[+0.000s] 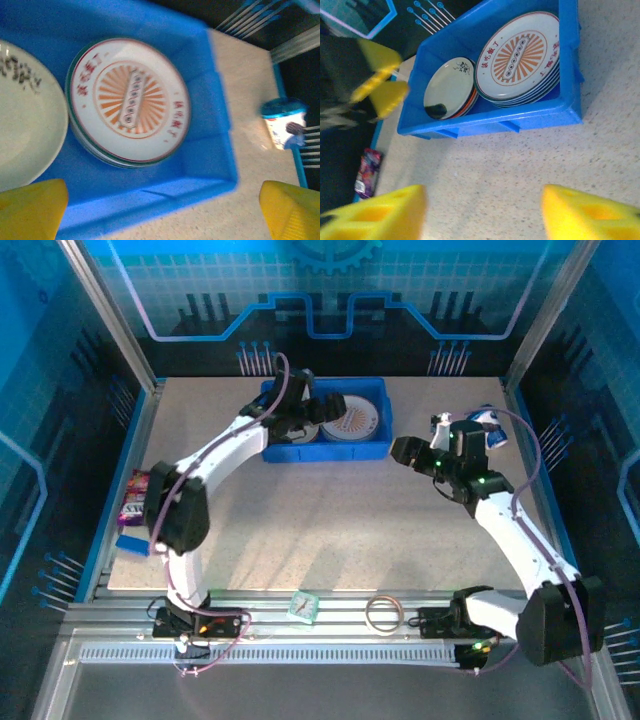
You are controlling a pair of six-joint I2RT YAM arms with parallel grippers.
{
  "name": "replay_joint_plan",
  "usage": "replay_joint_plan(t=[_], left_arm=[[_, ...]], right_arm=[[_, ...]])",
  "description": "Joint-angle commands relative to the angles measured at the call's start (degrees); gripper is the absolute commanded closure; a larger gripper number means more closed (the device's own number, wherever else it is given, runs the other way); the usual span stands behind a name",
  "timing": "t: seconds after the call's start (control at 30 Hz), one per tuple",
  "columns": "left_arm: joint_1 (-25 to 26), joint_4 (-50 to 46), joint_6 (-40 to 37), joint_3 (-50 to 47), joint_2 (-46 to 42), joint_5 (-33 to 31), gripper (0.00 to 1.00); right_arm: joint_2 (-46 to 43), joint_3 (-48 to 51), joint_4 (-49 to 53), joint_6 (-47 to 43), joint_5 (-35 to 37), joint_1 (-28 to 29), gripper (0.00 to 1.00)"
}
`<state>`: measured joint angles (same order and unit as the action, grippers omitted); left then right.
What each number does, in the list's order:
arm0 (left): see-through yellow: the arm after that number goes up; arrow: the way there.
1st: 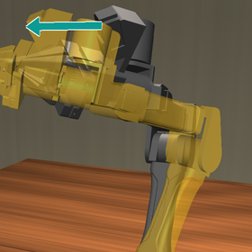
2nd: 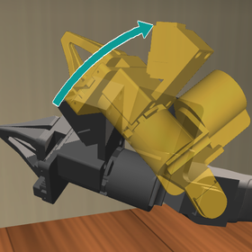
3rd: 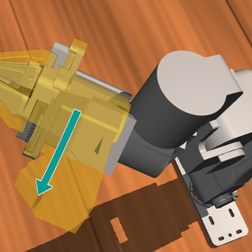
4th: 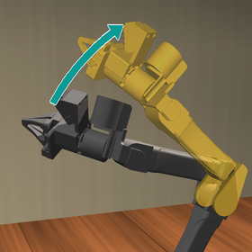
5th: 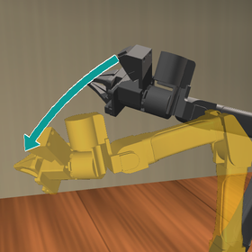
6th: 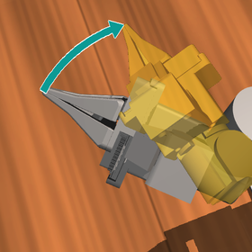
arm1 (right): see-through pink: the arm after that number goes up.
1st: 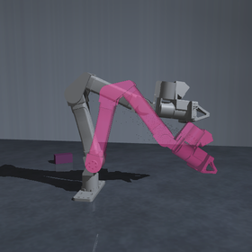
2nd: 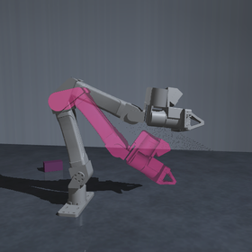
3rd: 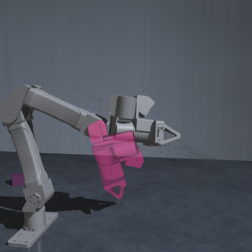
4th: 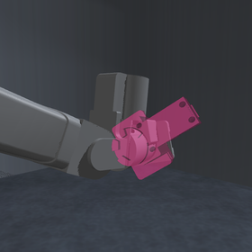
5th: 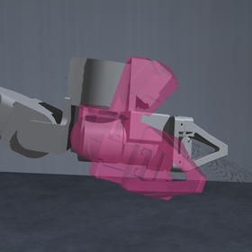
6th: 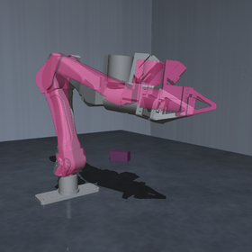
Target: Place the plates into the plastic bin on the countertop
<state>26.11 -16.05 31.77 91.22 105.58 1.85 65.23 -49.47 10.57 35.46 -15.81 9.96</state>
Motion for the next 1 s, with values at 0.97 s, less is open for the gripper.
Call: replay_joint_plan(t=[0.97], left_arm=[[-18.2,54.1,-27.9,-73.5,-38.0,-34.3,0.01]], right_arm=[[-5.4,14.1,-12.6,-26.3,33.9,18.7,0.00]])
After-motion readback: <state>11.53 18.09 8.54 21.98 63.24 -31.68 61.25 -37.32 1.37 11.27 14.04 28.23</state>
